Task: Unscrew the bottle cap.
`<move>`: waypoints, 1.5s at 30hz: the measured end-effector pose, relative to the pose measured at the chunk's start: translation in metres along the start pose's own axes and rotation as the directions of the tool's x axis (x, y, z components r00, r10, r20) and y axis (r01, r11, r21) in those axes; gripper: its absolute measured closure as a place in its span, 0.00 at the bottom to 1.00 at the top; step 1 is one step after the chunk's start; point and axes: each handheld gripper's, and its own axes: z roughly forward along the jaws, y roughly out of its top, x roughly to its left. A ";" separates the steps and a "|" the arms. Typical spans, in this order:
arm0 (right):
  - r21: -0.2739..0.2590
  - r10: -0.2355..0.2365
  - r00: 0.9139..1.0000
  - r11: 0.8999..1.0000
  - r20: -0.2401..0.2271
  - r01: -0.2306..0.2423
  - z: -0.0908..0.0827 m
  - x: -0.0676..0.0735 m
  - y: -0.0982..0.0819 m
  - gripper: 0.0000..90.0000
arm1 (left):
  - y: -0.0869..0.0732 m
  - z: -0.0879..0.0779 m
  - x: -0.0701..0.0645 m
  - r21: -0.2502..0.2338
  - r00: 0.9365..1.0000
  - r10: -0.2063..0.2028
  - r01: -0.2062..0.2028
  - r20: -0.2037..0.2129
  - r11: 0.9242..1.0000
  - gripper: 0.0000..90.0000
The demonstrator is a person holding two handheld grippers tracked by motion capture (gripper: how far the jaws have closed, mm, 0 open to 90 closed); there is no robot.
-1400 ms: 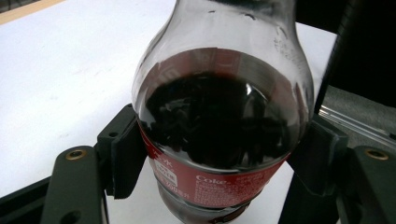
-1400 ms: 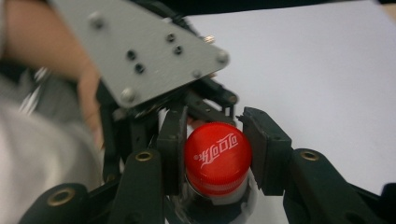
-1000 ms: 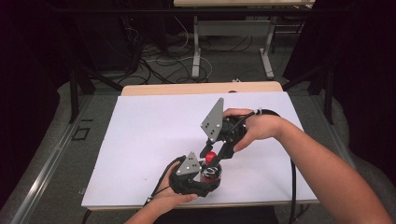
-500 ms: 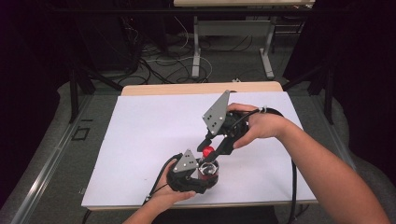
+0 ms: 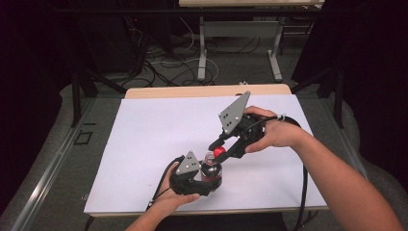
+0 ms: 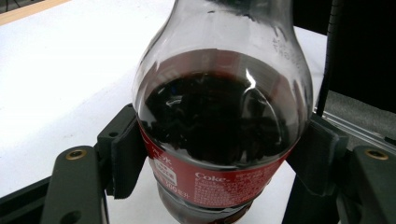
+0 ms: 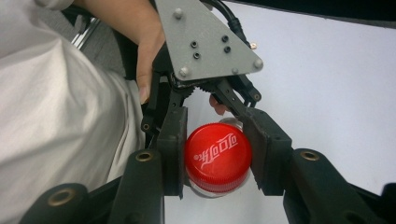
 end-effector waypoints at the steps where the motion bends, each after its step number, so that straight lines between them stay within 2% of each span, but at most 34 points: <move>1: -0.006 0.012 1.000 1.000 0.011 -0.012 0.000 -0.001 -0.002 0.68 | 0.000 0.000 0.001 0.002 1.000 0.003 -0.003 0.001 1.000 0.33; 2: -0.004 0.023 1.000 1.000 0.015 -0.023 -0.001 -0.001 -0.004 0.68 | 0.000 -0.001 0.002 0.008 1.000 0.000 0.000 -0.002 1.000 0.33; 6: -0.030 0.089 0.992 0.996 0.086 -0.087 -0.004 0.000 -0.011 0.68 | 0.000 -0.002 0.005 -0.002 1.000 -0.008 0.008 -0.016 1.000 0.33; 8: -0.046 0.135 0.983 0.990 0.128 -0.130 -0.007 0.000 -0.014 0.68 | 0.000 -0.002 0.006 -0.009 1.000 -0.018 0.018 -0.023 1.000 0.33; 13: -0.087 0.228 0.956 0.973 0.184 -0.216 -0.012 0.004 -0.022 0.68 | 0.001 -0.004 0.010 0.001 0.999 -0.028 0.028 -0.026 1.000 0.33; 14: -0.098 0.254 0.946 0.966 0.203 -0.238 -0.013 0.006 -0.024 0.68 | 0.001 -0.004 0.010 -0.004 0.999 -0.041 0.041 -0.030 0.999 0.33; 15: -0.106 0.268 0.940 0.962 0.212 -0.250 -0.014 0.006 -0.026 0.68 | 0.001 -0.005 0.012 -0.007 0.999 -0.030 0.030 -0.037 1.000 0.33; 17: -0.123 0.304 0.927 0.951 0.218 -0.283 -0.014 0.008 -0.031 0.68 | 0.002 -0.006 0.012 -0.011 0.998 -0.042 0.041 -0.042 0.999 0.33; 18: -0.136 0.318 0.919 0.946 0.235 -0.293 -0.014 0.009 -0.033 0.68 | 0.002 -0.007 0.014 -0.008 0.998 -0.035 0.034 -0.043 0.999 0.33; 19: -0.142 0.324 0.914 0.944 0.245 -0.296 -0.013 0.009 -0.036 0.68 | 0.002 -0.007 0.015 -0.012 0.998 -0.038 0.037 -0.046 0.999 0.33; 20: -0.141 0.345 0.902 0.938 0.260 -0.318 -0.012 0.011 -0.039 0.68 | 0.002 -0.007 0.015 -0.013 0.998 -0.043 0.043 -0.047 0.999 0.33; 23: -0.171 0.381 0.878 0.923 0.292 -0.344 -0.010 0.016 -0.046 0.68 | 0.003 -0.008 0.018 -0.014 0.997 -0.049 0.048 -0.057 0.999 0.33; 24: -0.196 0.404 0.859 0.913 0.315 -0.357 -0.009 0.018 -0.048 0.68 | 0.004 -0.008 0.019 -0.008 0.997 -0.053 0.053 -0.056 0.999 0.33; 28: -0.235 0.441 0.810 0.896 0.385 -0.376 -0.006 0.024 -0.058 0.68 | 0.007 -0.007 0.024 -0.015 0.996 -0.061 0.061 -0.071 0.998 0.33; 29: -0.238 0.437 0.807 0.898 0.398 -0.369 -0.004 0.025 -0.061 0.68 | 0.009 -0.006 0.025 -0.023 0.995 -0.057 0.056 -0.076 0.998 0.33; 31: -0.259 0.449 0.783 0.893 0.431 -0.369 -0.001 0.029 -0.065 0.68 | 0.011 -0.006 0.027 -0.019 0.995 -0.058 0.056 -0.078 0.998 0.33; 32: -0.266 0.452 0.780 0.891 0.433 -0.369 -0.001 0.030 -0.068 0.68 | 0.013 -0.005 0.029 -0.021 0.995 -0.065 0.064 -0.079 0.998 0.33; 34: -0.306 0.479 0.751 0.876 0.456 -0.373 0.001 0.033 -0.073 0.68 | 0.016 -0.003 0.033 -0.024 0.994 -0.070 0.069 -0.081 0.997 0.33; 36: -0.351 0.515 0.730 0.853 0.450 -0.385 0.005 0.034 -0.079 0.68 | 0.021 0.000 0.036 -0.031 0.993 -0.066 0.063 -0.093 0.998 0.33; 38: -0.370 0.529 0.716 0.844 0.456 -0.388 0.008 0.035 -0.086 0.68 | 0.026 0.002 0.040 -0.028 0.993 -0.067 0.064 -0.096 0.998 0.33; 39: -0.369 0.531 0.712 0.844 0.460 -0.390 0.010 0.036 -0.088 0.68 | 0.028 0.003 0.041 -0.035 0.992 -0.070 0.067 -0.107 0.997 0.33; 40: -0.375 0.528 0.713 0.844 0.462 -0.382 0.013 0.037 -0.091 0.68 | 0.031 0.005 0.044 -0.032 0.992 -0.070 0.067 -0.108 0.997 0.33; 41: -0.375 0.536 0.710 0.840 0.457 -0.393 0.015 0.038 -0.093 0.68 | 0.034 0.006 0.046 -0.032 0.991 -0.066 0.063 -0.117 0.997 0.33; 42: -0.376 0.536 0.708 0.840 0.459 -0.392 0.017 0.038 -0.096 0.68 | 0.036 0.007 0.048 -0.036 0.991 -0.071 0.067 -0.118 0.997 0.33; 43: -0.378 0.535 0.703 0.841 0.469 -0.387 0.019 0.039 -0.098 0.68 | 0.039 0.009 0.051 -0.032 0.990 -0.069 0.065 -0.122 0.997 0.33; 44: -0.380 0.535 0.705 0.840 0.465 -0.387 0.021 0.039 -0.100 0.68 | 0.041 0.011 0.054 -0.041 0.988 -0.072 0.067 -0.135 0.997 0.33; 45: -0.392 0.548 0.698 0.831 0.460 -0.394 0.024 0.041 -0.103 0.68 | 0.043 0.012 0.057 -0.039 0.988 -0.082 0.077 -0.133 0.996 0.33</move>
